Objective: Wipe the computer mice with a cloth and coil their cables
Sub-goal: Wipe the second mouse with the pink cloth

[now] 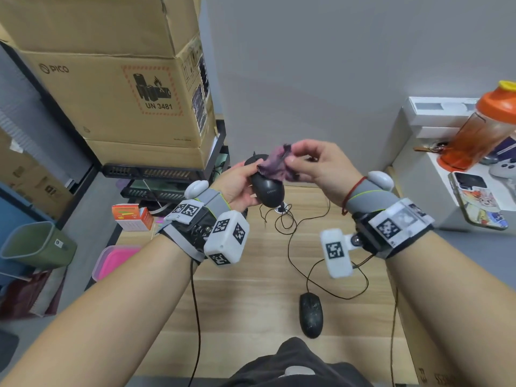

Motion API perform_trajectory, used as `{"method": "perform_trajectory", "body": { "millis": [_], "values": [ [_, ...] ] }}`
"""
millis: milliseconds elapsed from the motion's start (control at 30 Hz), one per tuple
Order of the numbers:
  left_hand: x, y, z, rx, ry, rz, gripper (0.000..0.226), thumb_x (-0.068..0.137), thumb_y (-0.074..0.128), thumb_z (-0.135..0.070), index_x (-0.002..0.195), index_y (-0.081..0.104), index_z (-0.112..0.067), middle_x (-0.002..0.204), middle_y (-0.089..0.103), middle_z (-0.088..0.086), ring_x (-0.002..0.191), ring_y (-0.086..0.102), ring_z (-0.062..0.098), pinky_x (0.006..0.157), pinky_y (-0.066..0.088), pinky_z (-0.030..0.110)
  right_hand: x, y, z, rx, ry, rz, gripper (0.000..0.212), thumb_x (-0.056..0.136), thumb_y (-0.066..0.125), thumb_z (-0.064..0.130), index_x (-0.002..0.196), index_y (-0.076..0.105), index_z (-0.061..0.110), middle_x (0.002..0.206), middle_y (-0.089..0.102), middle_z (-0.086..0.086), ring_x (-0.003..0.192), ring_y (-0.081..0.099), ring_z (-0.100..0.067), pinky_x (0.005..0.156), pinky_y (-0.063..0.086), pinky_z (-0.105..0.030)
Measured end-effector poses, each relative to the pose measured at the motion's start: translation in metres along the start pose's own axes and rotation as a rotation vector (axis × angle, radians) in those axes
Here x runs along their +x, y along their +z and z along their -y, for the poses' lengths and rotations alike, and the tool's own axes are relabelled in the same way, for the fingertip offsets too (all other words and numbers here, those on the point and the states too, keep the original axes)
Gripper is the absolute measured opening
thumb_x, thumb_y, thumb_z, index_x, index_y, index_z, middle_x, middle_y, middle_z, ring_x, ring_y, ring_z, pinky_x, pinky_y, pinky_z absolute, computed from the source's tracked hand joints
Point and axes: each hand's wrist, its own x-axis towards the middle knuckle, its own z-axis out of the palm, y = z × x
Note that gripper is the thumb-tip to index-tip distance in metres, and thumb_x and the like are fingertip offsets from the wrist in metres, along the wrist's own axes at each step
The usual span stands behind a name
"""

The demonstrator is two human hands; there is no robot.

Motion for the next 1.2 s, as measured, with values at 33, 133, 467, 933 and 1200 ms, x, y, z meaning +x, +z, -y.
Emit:
{"method": "perform_trajectory", "body": {
  "millis": [33, 133, 467, 933, 1200],
  "values": [
    [0.000, 0.002, 0.000, -0.020, -0.022, 0.028, 0.040, 0.104, 0.045, -0.028, 0.137, 0.052, -0.008, 0.133, 0.058, 0.017, 0.113, 0.059, 0.032, 0.099, 0.045, 0.053, 0.000, 0.003, -0.004, -0.147, -0.002, -0.020, 0.013, 0.088, 0.065, -0.001, 0.092, 0.063, 0.011, 0.070, 0.069, -0.003, 0.061, 0.068, -0.014, 0.067, 0.060, -0.027],
    [0.002, 0.002, -0.001, -0.150, -0.079, 0.078, 0.051, 0.106, 0.030, -0.040, 0.141, 0.050, -0.008, 0.137, 0.058, 0.019, 0.124, 0.056, 0.035, 0.105, 0.042, 0.053, 0.003, 0.003, -0.012, -0.482, -0.040, -0.128, 0.018, 0.082, 0.075, 0.009, 0.087, 0.063, 0.021, 0.079, 0.071, -0.008, 0.066, 0.072, -0.028, 0.073, 0.060, -0.039],
    [0.002, -0.007, 0.008, 0.023, -0.015, 0.282, 0.041, 0.106, 0.034, -0.028, 0.146, 0.045, -0.025, 0.136, 0.053, 0.016, 0.118, 0.051, 0.035, 0.100, 0.042, 0.060, 0.007, 0.002, -0.013, -0.681, -0.162, -0.152, 0.024, 0.088, 0.066, 0.012, 0.112, 0.071, 0.017, 0.104, 0.060, -0.003, 0.089, 0.065, -0.025, 0.092, 0.052, -0.043],
    [0.009, -0.009, 0.013, 0.024, -0.082, 0.130, 0.042, 0.087, 0.068, -0.036, 0.119, 0.062, -0.010, 0.109, 0.066, 0.014, 0.088, 0.071, 0.027, 0.077, 0.059, 0.047, -0.001, 0.002, -0.006, -0.632, -0.250, -0.050, 0.022, 0.076, 0.080, 0.015, 0.083, 0.066, 0.030, 0.085, 0.066, 0.007, 0.075, 0.065, -0.019, 0.073, 0.054, -0.031],
    [0.011, -0.009, 0.013, -0.006, -0.142, 0.066, 0.037, 0.094, 0.065, -0.031, 0.116, 0.061, -0.002, 0.104, 0.068, 0.018, 0.088, 0.072, 0.035, 0.073, 0.060, 0.049, -0.009, -0.002, -0.003, -0.855, -0.178, 0.285, 0.033, 0.067, 0.085, 0.017, 0.075, 0.072, 0.046, 0.088, 0.064, 0.008, 0.077, 0.060, -0.004, 0.075, 0.047, -0.019]
  ]
}}
